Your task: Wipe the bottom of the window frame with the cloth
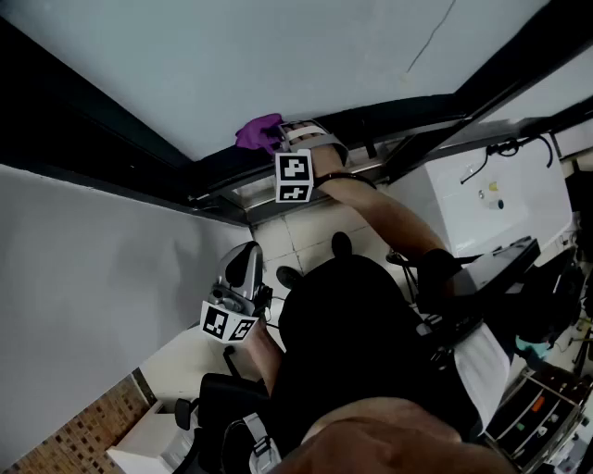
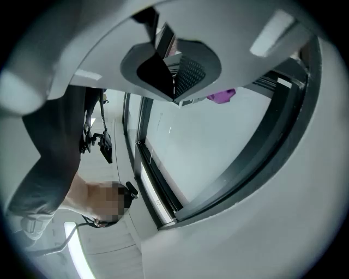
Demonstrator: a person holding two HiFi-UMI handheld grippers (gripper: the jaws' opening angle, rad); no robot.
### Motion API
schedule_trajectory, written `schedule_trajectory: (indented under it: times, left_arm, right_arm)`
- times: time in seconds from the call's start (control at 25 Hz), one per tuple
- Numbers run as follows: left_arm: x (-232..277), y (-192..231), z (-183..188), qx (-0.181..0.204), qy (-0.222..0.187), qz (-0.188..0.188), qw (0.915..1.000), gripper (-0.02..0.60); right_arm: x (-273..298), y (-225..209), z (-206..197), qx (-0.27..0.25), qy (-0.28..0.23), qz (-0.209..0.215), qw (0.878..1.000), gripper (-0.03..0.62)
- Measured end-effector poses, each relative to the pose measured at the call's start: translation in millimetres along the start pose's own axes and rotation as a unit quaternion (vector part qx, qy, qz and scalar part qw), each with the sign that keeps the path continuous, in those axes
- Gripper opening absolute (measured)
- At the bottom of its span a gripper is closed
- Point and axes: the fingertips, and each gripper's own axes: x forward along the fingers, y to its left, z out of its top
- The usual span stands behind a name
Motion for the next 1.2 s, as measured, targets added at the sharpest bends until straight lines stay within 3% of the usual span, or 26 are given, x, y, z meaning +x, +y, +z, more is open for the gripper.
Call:
schedule_trajectory:
  times: [0.08, 0.2, 0.32, 0.4, 0.44, 0.48, 0.52, 0.56, 0.6, 0.64, 0.68, 0.8, 0.92, 1.04, 1.2]
  left_arm:
    - [9, -1, -3, -0.002, 0.009, -0.016, 0.9998, 0.005]
    - [21, -4, -6, -0.005, 0.016, -0.037, 0.9992, 0.005]
    - [30, -10, -8, -0.005, 0.019, -0.046, 0.9987, 0.005]
    - [30, -12, -6, -0.006, 0.019, -0.043, 0.9989, 0.005]
    - [28, -11, -5, -0.006, 0.019, -0.038, 0.9991, 0.005]
    - [25, -8, -2, -0.006, 0.017, -0.032, 0.9993, 0.005]
    - [21, -4, 1, -0.004, 0.014, -0.025, 0.9996, 0.005]
    - [16, -1, 4, -0.001, 0.011, -0.019, 0.9998, 0.005]
    - [11, 1, 8, 0.002, 0.007, -0.015, 0.9999, 0.005]
    - [5, 3, 11, 0.005, 0.003, -0.012, 0.9999, 0.005]
    - [-1, 5, 14, 0.008, -0.001, -0.008, 0.9999, 0.005]
    - [-20, 12, 21, 0.012, -0.013, 0.010, 0.9998, 0.005]
    - [-33, 18, 21, 0.013, -0.019, 0.034, 0.9992, 0.005]
    - [-25, 23, 11, 0.007, -0.010, 0.034, 0.9993, 0.005]
    - [-8, 18, 3, -0.001, 0.002, 0.003, 1.0000, 0.005]
  right_arm:
    - [-6, -8, -41, -0.031, 0.069, -0.012, 0.997, 0.061]
    - [-11, -15, -88, -0.082, 0.162, -0.016, 0.983, 0.061]
    - [-16, -15, -104, -0.082, 0.180, 0.012, 0.980, 0.061]
    - [-33, -16, -88, -0.015, 0.122, 0.033, 0.992, 0.063]
    - [-46, -18, -64, 0.040, 0.062, 0.047, 0.996, 0.063]
    - [-60, -21, -29, 0.102, -0.017, 0.070, 0.992, 0.063]
    - [-72, -24, 13, 0.162, -0.103, 0.102, 0.976, 0.064]
    - [-81, -26, 55, 0.213, -0.182, 0.136, 0.950, 0.064]
    - [-83, -27, 93, 0.248, -0.240, 0.162, 0.925, 0.064]
    - [-78, -28, 124, 0.262, -0.270, 0.170, 0.911, 0.064]
    - [-65, -27, 147, 0.257, -0.273, 0.163, 0.913, 0.064]
    - [-3, -1, 195, 0.189, -0.220, 0.141, 0.946, 0.064]
    - [21, 25, 205, 0.112, -0.199, 0.120, 0.966, 0.061]
    - [21, 25, 171, 0.052, -0.170, 0.086, 0.980, 0.060]
    - [18, 16, 83, 0.003, -0.073, 0.048, 0.996, 0.060]
